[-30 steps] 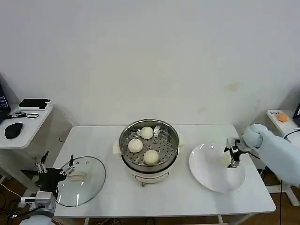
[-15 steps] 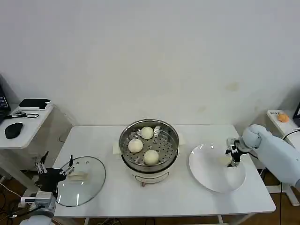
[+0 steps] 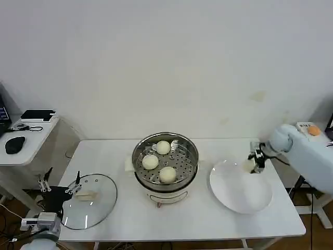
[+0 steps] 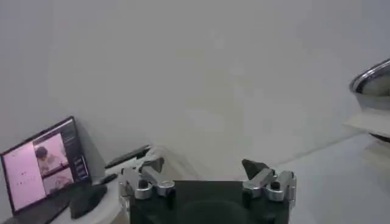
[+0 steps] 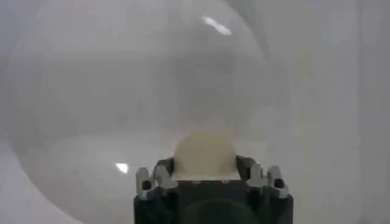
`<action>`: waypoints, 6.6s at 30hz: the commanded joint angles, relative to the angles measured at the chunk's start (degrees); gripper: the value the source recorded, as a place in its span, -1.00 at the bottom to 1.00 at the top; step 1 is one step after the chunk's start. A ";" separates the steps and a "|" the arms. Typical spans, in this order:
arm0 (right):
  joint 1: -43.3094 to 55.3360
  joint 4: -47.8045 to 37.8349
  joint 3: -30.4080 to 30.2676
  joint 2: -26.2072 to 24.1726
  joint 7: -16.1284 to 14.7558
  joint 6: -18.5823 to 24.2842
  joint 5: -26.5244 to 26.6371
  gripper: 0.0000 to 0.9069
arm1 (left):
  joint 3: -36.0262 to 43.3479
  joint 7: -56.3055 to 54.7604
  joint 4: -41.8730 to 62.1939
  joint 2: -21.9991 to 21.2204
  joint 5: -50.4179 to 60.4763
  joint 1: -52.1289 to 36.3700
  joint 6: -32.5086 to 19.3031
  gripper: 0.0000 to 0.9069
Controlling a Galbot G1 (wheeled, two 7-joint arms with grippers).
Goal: Take steamed baozi put them in steamer then cover it.
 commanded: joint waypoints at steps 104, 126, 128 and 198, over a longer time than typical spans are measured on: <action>-70.00 37.76 64.11 21.18 62.15 16.11 -2.18 1.00 | 1.35 -0.36 2.87 -2.27 4.68 -1.72 -3.31 1.00; -92.87 39.54 91.14 37.45 46.87 20.07 15.74 1.00 | 1.37 2.27 10.06 0.41 49.49 0.45 -9.05 1.00; -94.32 40.72 91.44 37.77 47.31 18.98 15.54 1.00 | 0.69 2.88 11.24 1.72 54.30 1.16 -8.95 1.00; -97.78 41.05 89.80 42.16 47.38 20.35 13.10 1.00 | 6.49 3.01 27.95 2.09 68.16 -11.88 -11.00 -1.00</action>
